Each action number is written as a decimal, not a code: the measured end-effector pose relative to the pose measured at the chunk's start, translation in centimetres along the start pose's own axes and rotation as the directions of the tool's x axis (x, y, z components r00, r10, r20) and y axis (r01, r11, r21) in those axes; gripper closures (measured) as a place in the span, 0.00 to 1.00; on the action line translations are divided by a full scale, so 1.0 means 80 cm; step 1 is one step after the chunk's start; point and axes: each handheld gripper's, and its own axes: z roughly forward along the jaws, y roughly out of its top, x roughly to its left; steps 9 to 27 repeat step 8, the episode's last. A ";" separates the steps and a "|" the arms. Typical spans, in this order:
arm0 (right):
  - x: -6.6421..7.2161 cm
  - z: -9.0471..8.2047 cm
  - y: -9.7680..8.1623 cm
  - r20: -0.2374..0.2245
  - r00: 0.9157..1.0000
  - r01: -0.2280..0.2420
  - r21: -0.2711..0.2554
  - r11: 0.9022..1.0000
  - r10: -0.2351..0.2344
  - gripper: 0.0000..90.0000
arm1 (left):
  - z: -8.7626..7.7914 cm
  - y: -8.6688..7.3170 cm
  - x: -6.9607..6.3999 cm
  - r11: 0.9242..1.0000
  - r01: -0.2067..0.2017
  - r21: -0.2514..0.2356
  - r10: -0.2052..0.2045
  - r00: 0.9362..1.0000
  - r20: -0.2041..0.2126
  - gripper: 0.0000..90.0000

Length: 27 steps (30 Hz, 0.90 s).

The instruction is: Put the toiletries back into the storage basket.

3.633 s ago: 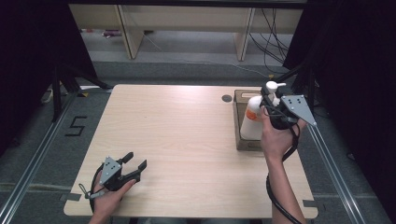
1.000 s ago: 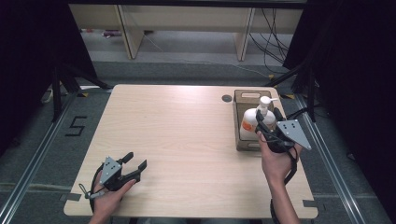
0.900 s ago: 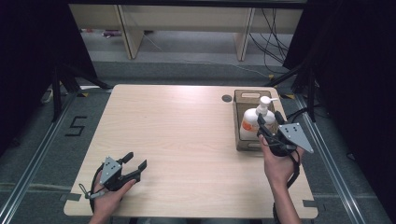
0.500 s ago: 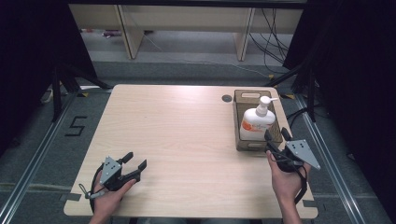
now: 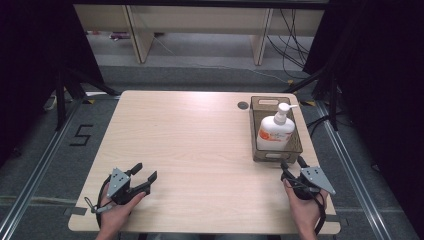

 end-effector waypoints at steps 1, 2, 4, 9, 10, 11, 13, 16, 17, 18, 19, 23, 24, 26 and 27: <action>0.003 -0.002 -0.007 -0.006 1.000 -0.020 0.021 1.000 0.020 0.47 | 0.000 0.000 0.000 1.000 0.001 -0.004 -0.001 1.000 0.002 0.37; 0.005 -0.002 -0.010 0.005 1.000 -0.026 0.022 0.999 0.025 0.47 | 0.001 0.000 0.000 1.000 0.002 -0.008 -0.002 1.000 0.004 0.37; 0.006 -0.003 -0.013 0.006 0.999 -0.038 0.029 0.999 0.038 0.47 | 0.001 0.000 0.000 1.000 0.002 -0.008 -0.002 1.000 0.004 0.37; 0.004 -0.005 -0.013 0.007 1.000 -0.016 0.032 0.999 0.016 0.47 | 0.001 0.000 0.000 1.000 0.000 -0.005 0.000 1.000 0.007 0.37; 0.004 -0.005 -0.013 0.007 1.000 -0.016 0.032 0.999 0.016 0.47 | 0.001 0.000 0.000 1.000 0.000 -0.005 0.000 1.000 0.007 0.37; 0.004 -0.005 -0.013 0.007 1.000 -0.016 0.032 0.999 0.016 0.47 | 0.001 0.000 0.000 1.000 0.000 -0.005 0.000 1.000 0.007 0.37; 0.004 -0.005 -0.013 0.007 1.000 -0.016 0.032 0.999 0.016 0.47 | 0.001 0.000 0.000 1.000 0.000 -0.005 0.000 1.000 0.007 0.37; 0.004 -0.005 -0.013 0.007 1.000 -0.016 0.032 0.999 0.016 0.47 | 0.001 0.000 0.000 1.000 0.000 -0.005 0.000 1.000 0.007 0.37; 0.004 -0.005 -0.013 0.007 1.000 -0.016 0.032 0.999 0.016 0.47 | 0.001 0.000 0.000 1.000 0.000 -0.005 0.000 1.000 0.007 0.37; 0.004 -0.005 -0.013 0.007 1.000 -0.016 0.032 0.999 0.016 0.47 | 0.001 0.000 0.000 1.000 0.000 -0.005 0.000 1.000 0.007 0.37; 0.004 -0.005 -0.013 0.007 1.000 -0.016 0.032 0.999 0.016 0.47 | 0.001 0.000 0.000 1.000 0.000 -0.005 0.000 1.000 0.007 0.37; 0.004 -0.005 -0.013 0.007 1.000 -0.016 0.032 0.999 0.016 0.47 | 0.001 0.000 0.000 1.000 0.000 -0.005 0.000 1.000 0.007 0.37; 0.004 -0.005 -0.013 0.007 1.000 -0.016 0.032 0.999 0.016 0.47 | 0.001 0.000 0.000 1.000 0.000 -0.005 0.000 1.000 0.007 0.37; 0.004 -0.005 -0.013 0.007 1.000 -0.016 0.032 0.999 0.016 0.47 | 0.001 0.000 0.000 1.000 0.000 -0.005 0.000 1.000 0.007 0.37; 0.004 -0.005 -0.013 0.007 1.000 -0.016 0.032 0.999 0.016 0.47 | 0.001 0.000 0.000 1.000 0.000 -0.005 0.000 1.000 0.007 0.37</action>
